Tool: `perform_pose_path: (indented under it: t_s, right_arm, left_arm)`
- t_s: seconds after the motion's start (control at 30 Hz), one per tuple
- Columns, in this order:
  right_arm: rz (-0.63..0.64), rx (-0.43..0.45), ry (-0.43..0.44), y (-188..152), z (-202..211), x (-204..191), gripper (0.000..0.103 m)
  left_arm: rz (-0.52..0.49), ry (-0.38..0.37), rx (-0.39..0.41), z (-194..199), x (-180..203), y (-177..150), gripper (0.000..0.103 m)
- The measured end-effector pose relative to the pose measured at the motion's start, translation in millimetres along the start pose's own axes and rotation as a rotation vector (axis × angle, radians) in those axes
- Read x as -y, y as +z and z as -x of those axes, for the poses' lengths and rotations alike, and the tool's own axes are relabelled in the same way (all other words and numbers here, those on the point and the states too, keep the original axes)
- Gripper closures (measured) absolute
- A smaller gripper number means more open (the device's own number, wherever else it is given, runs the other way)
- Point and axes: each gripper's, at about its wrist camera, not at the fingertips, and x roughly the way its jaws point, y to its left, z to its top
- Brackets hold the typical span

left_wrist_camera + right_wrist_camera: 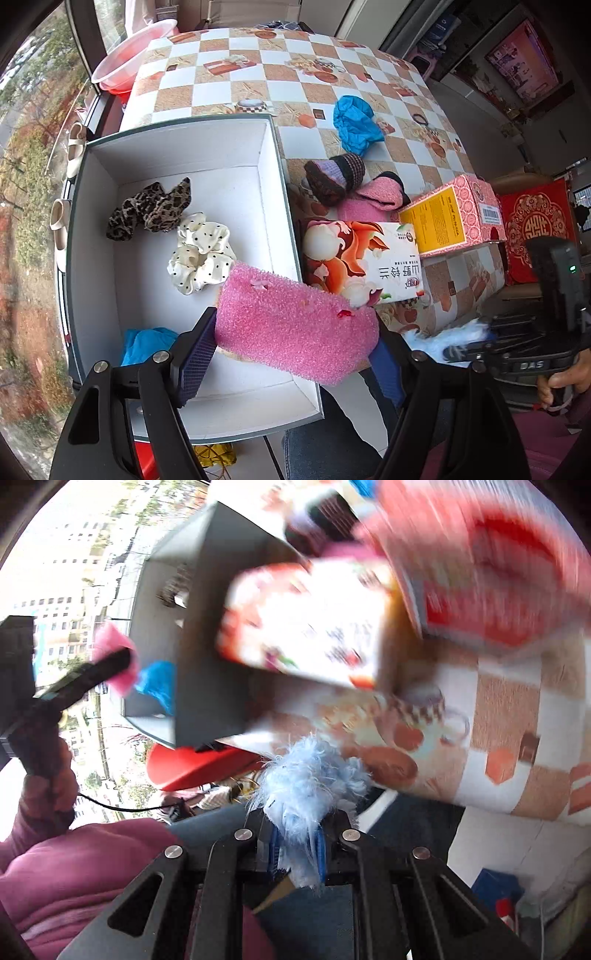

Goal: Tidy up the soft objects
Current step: 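Lower the pink sponge and light-blue duster into the white box and open both tools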

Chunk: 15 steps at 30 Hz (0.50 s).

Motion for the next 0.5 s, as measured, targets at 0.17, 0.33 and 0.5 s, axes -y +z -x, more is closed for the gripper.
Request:
perform_pose_path:
  t_s: [0.17, 0.33, 0.5]
  right_arm:
    - [0.127, 0.088, 0.041, 32.5, 46.6, -53.1, 0.087]
    - [0.276, 0.133, 0.063, 61.1, 53.5, -118.3, 0.087]
    - [0.395, 0.124, 0.050, 89.8, 12.3, -185.8, 0.087]
  left_arm:
    - [0.078, 0.029, 0.072, 20.8, -19.1, 0.3, 0.025]
    - [0.191, 0.093, 0.139, 39.0, -40.8, -3.7, 0.025]
    - [0.293, 0.173, 0.155, 42.2, -57.9, -14.2, 0.025]
